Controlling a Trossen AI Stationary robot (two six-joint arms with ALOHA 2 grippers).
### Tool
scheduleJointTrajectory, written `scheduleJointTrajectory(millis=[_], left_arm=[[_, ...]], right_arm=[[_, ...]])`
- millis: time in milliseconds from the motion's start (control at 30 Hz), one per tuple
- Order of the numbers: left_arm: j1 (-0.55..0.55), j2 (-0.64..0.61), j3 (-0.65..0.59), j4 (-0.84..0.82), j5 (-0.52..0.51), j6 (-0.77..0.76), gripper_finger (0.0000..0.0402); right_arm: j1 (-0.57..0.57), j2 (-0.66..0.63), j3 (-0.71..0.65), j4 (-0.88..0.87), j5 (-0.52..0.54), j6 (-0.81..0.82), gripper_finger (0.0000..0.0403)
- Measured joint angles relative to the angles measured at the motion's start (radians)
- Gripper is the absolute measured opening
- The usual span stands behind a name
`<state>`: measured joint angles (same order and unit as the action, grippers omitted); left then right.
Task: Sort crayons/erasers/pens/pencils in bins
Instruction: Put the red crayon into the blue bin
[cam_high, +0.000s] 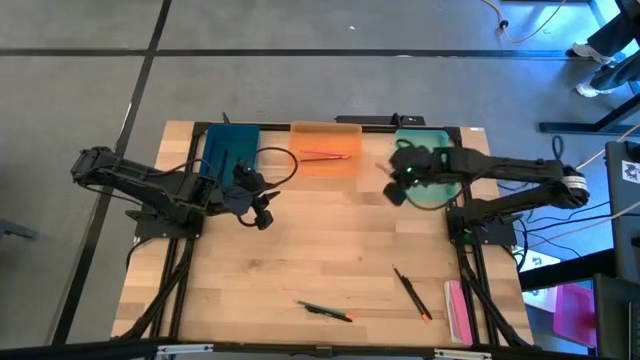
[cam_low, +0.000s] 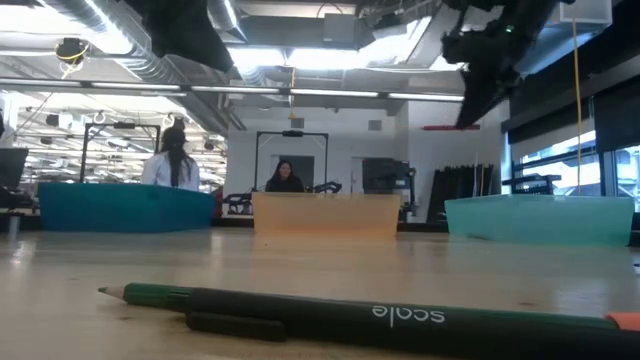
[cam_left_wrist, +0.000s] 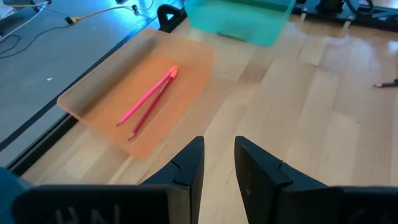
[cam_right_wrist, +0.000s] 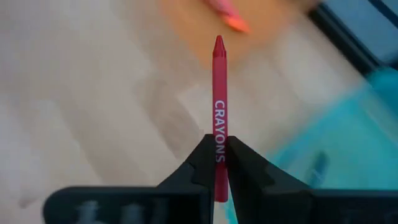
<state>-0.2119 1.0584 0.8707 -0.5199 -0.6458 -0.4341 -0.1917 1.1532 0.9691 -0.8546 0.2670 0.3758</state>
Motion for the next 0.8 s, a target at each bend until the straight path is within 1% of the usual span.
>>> scheduleJointTrajectory(millis=[133, 267, 367, 567, 800], left_arm=[[0.000, 0.000, 0.000, 0.002, 0.000, 0.000, 0.0080], [0.000, 0.000, 0.000, 0.004, 0.000, 0.000, 0.0080], [0.000, 0.000, 0.000, 0.005, 0.000, 0.001, 0.0080], [0.000, 0.000, 0.000, 0.007, 0.000, 0.001, 0.0080], [0.000, 0.000, 0.000, 0.016, 0.000, 0.001, 0.0080]], right_arm=[[-0.074, -0.063, -0.007, -0.119, 0.037, 0.087, 0.0034], [-0.148, -0.127, -0.089, -0.134, 0.037, 0.172, 0.0035], [-0.195, -0.160, -0.165, -0.129, 0.027, 0.198, 0.0035], [-0.280, -0.169, -0.288, -0.049, -0.034, 0.224, 0.0035], [-0.361, -0.167, -0.382, 0.065, -0.083, 0.222, 0.0035]])
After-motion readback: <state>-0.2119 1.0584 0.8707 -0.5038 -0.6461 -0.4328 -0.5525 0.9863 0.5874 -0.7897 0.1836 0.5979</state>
